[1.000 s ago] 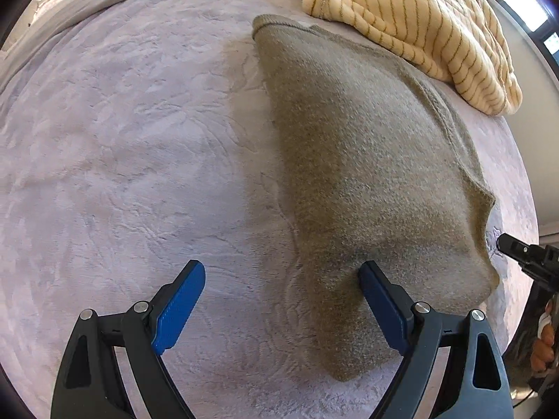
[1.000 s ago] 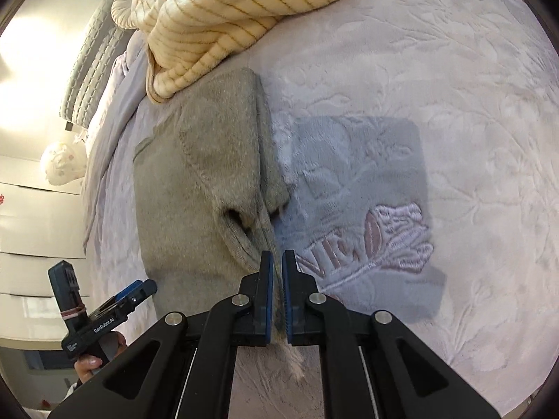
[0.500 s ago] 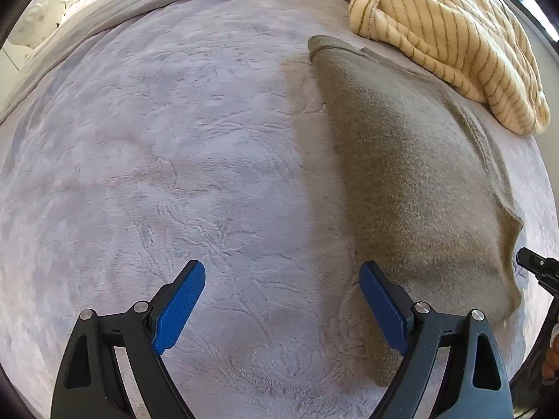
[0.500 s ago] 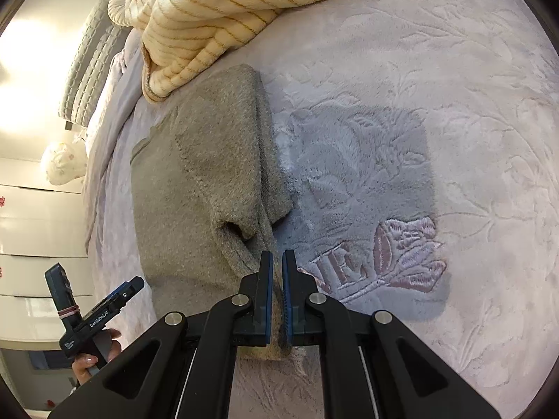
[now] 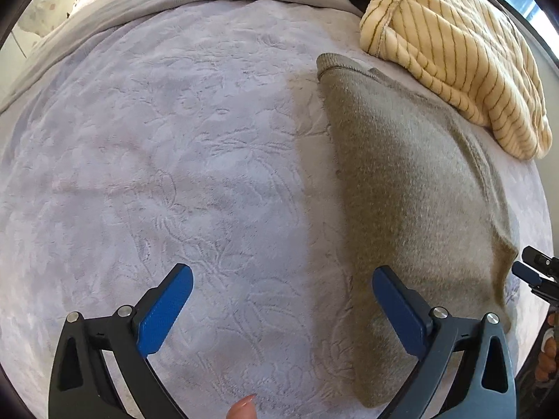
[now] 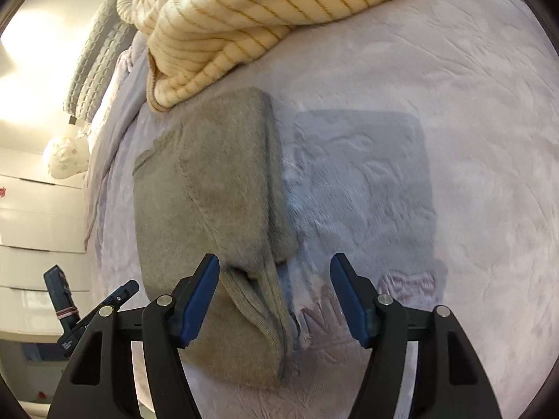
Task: Fold small clothes
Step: 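Grasp the grey sweater bundle with both tools and lift it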
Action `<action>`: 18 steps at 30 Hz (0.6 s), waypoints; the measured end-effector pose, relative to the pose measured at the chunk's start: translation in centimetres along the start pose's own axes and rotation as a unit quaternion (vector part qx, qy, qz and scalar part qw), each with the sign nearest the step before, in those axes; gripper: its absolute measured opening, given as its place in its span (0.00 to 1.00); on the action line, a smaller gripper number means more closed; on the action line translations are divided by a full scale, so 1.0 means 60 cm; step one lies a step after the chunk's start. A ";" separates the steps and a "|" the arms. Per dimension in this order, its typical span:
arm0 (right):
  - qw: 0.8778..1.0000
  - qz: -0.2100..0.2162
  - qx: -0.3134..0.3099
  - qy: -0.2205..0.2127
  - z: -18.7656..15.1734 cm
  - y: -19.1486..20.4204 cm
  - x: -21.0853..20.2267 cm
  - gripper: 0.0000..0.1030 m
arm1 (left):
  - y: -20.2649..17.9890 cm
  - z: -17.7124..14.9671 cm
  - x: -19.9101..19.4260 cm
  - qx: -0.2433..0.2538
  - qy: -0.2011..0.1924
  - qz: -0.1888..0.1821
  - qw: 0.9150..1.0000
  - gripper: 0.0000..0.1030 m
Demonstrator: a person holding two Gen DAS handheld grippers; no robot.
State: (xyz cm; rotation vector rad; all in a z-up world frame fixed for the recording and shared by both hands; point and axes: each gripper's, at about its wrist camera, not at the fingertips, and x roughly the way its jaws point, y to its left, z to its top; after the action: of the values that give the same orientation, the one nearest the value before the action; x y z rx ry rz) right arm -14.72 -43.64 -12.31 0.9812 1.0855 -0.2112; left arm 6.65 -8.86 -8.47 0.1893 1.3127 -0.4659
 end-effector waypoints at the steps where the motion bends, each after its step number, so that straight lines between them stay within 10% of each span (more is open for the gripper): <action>1: 1.000 0.002 -0.001 0.002 0.005 -0.001 0.003 0.68 | 0.000 0.003 0.002 -0.004 0.002 -0.005 1.000 1.00; 18: 0.987 0.135 -0.011 0.086 0.089 -0.036 0.100 0.68 | -0.042 0.076 0.074 -0.023 0.021 -0.146 0.989 1.00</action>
State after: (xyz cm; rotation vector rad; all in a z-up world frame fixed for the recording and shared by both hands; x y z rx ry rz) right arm -9.61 -47.13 -17.83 1.1305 1.0953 0.1091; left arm 10.40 -13.88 -11.24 -0.0337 1.3971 -0.6806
